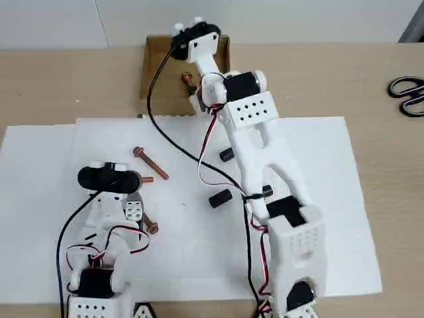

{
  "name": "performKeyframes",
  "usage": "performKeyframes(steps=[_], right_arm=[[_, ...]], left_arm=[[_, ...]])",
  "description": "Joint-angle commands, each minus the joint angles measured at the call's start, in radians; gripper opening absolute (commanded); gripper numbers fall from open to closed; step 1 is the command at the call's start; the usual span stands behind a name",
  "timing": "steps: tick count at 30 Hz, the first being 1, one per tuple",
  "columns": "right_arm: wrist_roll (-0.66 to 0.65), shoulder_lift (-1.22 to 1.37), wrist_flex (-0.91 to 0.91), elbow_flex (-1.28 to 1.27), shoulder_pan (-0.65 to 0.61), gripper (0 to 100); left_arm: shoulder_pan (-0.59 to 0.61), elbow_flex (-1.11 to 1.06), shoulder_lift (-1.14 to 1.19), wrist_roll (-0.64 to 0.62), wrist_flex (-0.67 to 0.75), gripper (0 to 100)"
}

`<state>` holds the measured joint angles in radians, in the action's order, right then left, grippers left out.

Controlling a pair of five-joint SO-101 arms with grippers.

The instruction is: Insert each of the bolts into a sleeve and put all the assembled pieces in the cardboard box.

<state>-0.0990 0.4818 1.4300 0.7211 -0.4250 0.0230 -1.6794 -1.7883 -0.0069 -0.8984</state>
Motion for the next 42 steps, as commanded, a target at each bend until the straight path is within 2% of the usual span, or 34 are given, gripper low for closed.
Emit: performKeyframes(steps=[1,5,8,13,19,22,29,42], right_arm=[[0.075,-0.085,0.17,0.048,-0.018,1.1],[0.193,-0.084,0.292,0.041,-0.025,1.2],[0.325,-0.084,0.294,0.04,-0.025,1.2],[0.459,-0.058,0.292,0.034,-0.035,1.2],[0.707,-0.005,0.292,0.029,-0.027,1.3],[0.736,0.033,0.292,0.029,-0.018,5.5],[0.787,0.093,0.292,0.029,-0.008,27.3],[0.804,0.191,0.185,0.034,0.039,20.5]], left_arm=[[0.003,0.004,-0.008,-0.005,0.021,1],[0.005,0.004,-0.008,-0.005,0.021,1],[0.005,0.004,-0.008,-0.005,0.021,1],[0.005,0.004,-0.008,-0.005,0.021,1],[0.006,0.004,-0.008,-0.005,0.02,1],[0.031,0.004,-0.008,-0.005,0.02,1],[0.052,0.004,-0.008,-0.005,0.02,1],[0.052,0.004,-0.008,-0.005,0.02,1]])
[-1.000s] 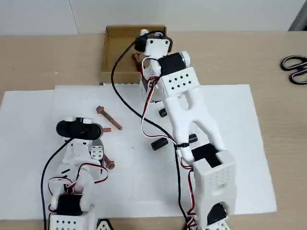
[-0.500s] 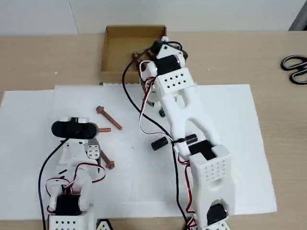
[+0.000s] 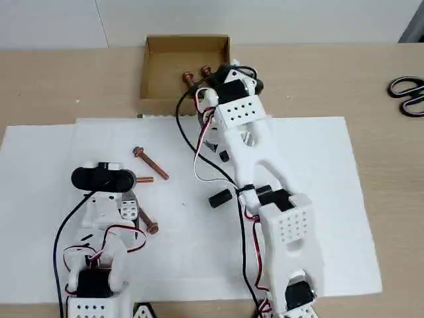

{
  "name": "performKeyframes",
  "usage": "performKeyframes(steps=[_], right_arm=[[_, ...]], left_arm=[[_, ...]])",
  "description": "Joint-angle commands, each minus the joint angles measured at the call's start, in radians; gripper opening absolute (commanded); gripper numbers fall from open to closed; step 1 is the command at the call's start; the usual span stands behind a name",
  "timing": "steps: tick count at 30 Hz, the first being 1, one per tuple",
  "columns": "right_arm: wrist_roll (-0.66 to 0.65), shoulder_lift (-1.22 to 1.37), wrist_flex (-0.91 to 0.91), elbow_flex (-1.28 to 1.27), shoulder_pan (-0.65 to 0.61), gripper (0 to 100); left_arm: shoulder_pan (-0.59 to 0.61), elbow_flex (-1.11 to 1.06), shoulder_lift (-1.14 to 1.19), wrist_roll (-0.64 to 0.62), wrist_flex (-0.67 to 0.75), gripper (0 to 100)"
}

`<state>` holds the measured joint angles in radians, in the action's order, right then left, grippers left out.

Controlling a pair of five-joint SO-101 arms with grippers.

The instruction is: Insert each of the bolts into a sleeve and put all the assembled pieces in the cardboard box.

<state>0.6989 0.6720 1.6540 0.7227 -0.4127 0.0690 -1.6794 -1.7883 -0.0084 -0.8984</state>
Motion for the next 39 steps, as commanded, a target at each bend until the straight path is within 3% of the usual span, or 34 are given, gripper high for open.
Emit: performKeyframes(steps=[1,26,32,39], right_arm=[[0.006,0.01,-0.051,0.032,0.035,20.0],[0.005,0.104,-0.122,0.034,0.045,18.6],[0.005,0.102,-0.12,0.034,0.047,0.1],[0.002,0.096,-0.12,0.034,0.044,2.0]], left_arm=[[0.006,0.004,-0.008,-0.003,0.02,1],[0.006,0.004,-0.008,-0.003,0.02,1],[0.006,0.004,-0.008,-0.003,0.02,1],[0.006,0.004,-0.008,-0.003,0.02,1]])
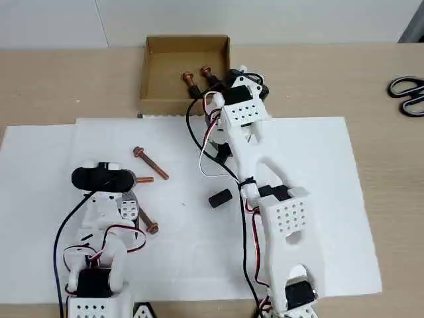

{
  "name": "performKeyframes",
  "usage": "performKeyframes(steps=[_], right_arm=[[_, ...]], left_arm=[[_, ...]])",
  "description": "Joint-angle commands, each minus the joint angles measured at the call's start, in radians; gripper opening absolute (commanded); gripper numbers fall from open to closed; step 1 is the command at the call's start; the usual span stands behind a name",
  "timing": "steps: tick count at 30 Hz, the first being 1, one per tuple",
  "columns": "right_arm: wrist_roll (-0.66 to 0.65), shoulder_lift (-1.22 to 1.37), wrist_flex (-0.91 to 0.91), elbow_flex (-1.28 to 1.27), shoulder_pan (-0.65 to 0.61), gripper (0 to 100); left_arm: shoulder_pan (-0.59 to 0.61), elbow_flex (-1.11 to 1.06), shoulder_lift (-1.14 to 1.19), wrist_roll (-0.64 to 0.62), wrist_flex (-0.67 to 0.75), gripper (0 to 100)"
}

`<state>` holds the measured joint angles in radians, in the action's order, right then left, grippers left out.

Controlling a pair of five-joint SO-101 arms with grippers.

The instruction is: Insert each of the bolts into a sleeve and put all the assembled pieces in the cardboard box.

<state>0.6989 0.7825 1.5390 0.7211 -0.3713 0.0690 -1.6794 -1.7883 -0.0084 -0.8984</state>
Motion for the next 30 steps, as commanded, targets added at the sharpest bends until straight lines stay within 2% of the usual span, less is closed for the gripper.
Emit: performKeyframes(steps=[1,7,12,17,20,26,30], right_arm=[[0.002,-0.016,-0.005,0.035,0.002,1.3],[-0.037,-0.099,0.074,0.037,-0.005,0.2],[-0.147,-0.202,0.177,0.037,-0.004,0.2],[-0.242,-0.328,0.191,0.029,0.077,0.2],[-0.276,-0.386,0.193,-0.012,0.125,0.2],[-0.273,-0.524,0.193,-0.292,0.182,0.2],[-0.272,-0.659,0.185,-0.514,0.219,0.2]], left_arm=[[0.006,0.004,-0.008,-0.003,0.02,1],[0.006,0.004,-0.008,-0.003,0.02,1],[0.006,0.004,-0.008,-0.003,0.02,1],[0.014,0.005,-0.008,-0.003,0.003,1],[0.012,0.067,-0.003,0.0,-0.064,1],[0.011,0.288,0.02,0.002,-0.265,1],[0.038,0.437,0.181,0.002,-0.359,1]])
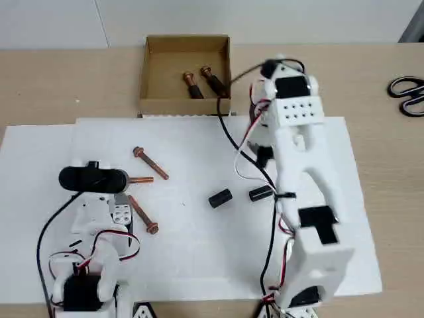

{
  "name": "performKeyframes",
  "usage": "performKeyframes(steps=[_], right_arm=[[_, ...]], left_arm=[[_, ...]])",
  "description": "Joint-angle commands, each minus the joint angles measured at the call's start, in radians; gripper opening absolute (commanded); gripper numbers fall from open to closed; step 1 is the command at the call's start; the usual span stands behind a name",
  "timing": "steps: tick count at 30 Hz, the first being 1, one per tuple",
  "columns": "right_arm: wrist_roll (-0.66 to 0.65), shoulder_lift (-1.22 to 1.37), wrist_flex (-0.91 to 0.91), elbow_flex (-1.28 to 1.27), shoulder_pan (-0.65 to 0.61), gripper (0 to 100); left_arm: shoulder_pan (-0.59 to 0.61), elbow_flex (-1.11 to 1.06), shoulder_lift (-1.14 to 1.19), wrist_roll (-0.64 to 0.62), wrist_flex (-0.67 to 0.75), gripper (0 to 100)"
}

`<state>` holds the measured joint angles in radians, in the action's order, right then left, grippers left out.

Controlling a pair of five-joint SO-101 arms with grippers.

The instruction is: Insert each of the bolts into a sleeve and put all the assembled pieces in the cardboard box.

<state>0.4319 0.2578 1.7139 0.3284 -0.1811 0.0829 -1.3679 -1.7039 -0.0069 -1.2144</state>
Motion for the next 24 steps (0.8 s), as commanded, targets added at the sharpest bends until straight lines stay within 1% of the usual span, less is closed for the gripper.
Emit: performKeyframes(steps=[1,4,7,11,13,17,22,23,24], right_arm=[[-0.005,-0.165,0.01,-0.172,0.036,0.2],[-0.006,-0.251,0.008,-0.307,0.07,0.2],[-0.006,-0.323,0.005,-0.417,0.11,0.2],[-0.008,-0.395,-0.041,-0.554,0.148,0.2],[-0.008,-0.432,-0.065,-0.615,0.16,0.2],[-0.008,-0.521,-0.108,-0.727,0.188,0.2],[-0.008,-0.641,-0.163,-0.842,0.237,0.2],[-0.008,-0.662,-0.177,-0.865,0.248,0.2],[-0.008,-0.682,-0.189,-0.885,0.259,0.2]], left_arm=[[0.044,0.17,0.157,0.0,-0.041,1],[0.083,0.34,0.353,-0.002,-0.031,1],[0.091,0.522,0.534,-0.005,-0.031,1],[0.092,0.688,0.735,-0.006,-0.035,1],[0.087,0.742,0.818,-0.028,-0.078,1],[0.087,0.802,0.987,-0.244,-0.097,1],[0.084,0.855,1.169,-0.612,0.011,1],[0.077,0.866,1.2,-0.655,0.035,1],[0.066,0.877,1.229,-0.672,0.054,1]])
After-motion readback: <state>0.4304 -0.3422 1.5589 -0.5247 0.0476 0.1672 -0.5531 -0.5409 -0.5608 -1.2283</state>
